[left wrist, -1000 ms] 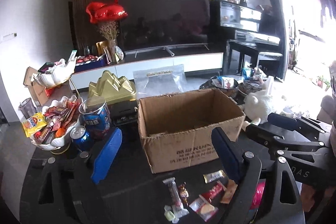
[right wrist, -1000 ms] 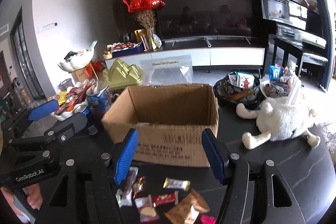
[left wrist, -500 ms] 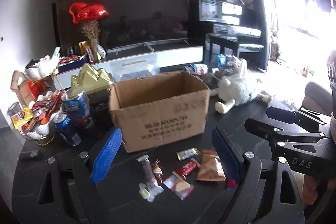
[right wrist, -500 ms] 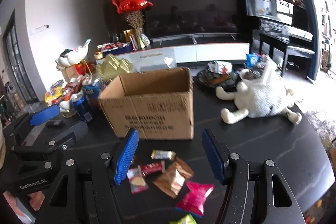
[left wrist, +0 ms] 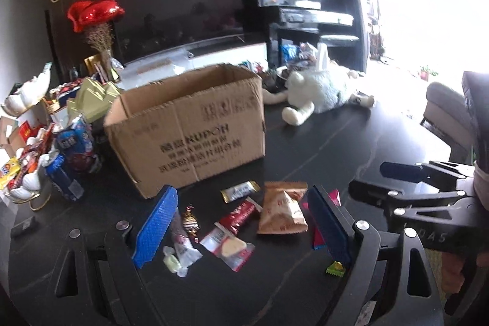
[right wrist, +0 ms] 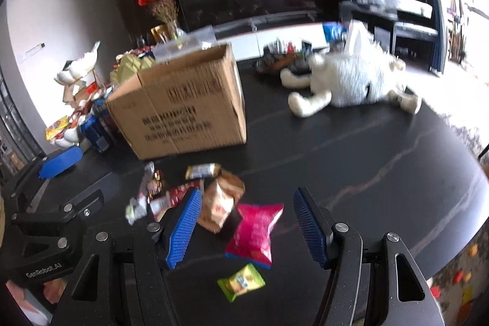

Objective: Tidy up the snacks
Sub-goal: 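Move both open tools back toward the snacks on the table, then grasp the orange Fortune Biscuits packet with the left tool while the right tool grasps the pink packet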

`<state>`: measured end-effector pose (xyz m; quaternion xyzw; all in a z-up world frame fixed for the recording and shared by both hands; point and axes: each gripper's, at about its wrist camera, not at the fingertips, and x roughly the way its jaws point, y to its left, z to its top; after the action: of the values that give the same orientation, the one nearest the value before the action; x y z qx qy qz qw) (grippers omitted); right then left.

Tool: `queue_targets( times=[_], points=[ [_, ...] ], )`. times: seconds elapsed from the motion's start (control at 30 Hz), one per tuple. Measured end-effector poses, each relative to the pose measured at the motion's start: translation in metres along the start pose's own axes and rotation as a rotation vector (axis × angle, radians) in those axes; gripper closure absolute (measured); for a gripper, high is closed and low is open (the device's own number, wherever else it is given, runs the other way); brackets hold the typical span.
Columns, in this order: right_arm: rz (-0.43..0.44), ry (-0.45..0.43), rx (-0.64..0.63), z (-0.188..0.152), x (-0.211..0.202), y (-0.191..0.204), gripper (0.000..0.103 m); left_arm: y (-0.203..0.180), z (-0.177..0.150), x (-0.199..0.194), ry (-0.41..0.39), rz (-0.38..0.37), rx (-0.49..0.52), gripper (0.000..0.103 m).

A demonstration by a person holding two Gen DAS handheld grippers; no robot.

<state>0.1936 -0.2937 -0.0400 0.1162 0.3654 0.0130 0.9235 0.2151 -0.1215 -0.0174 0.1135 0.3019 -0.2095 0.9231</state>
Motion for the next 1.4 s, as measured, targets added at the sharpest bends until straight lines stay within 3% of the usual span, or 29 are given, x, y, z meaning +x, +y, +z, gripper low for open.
queue_targets(
  times=[0.43, 0.67, 0.97, 1.4],
  points=[
    [0.042, 0.107, 0.038, -0.026, 0.046, -0.013, 0.040, -0.003, -0.018, 0.051, 0.114, -0.127, -0.001, 0.033],
    [0.027, 0.094, 0.031, -0.026, 0.059, -0.019, 0.046, -0.006, -0.021, 0.081, 0.177, -0.203, -0.032, 0.041],
    [0.055, 0.128, 0.068, -0.027, 0.075, -0.027, 0.056, -0.004, -0.022, 0.105, 0.218, -0.236, -0.058, 0.044],
    [0.096, 0.168, 0.107, -0.028, 0.085, -0.032, 0.060, -0.005, -0.027, 0.126, 0.269, -0.247, -0.101, 0.050]
  ],
)
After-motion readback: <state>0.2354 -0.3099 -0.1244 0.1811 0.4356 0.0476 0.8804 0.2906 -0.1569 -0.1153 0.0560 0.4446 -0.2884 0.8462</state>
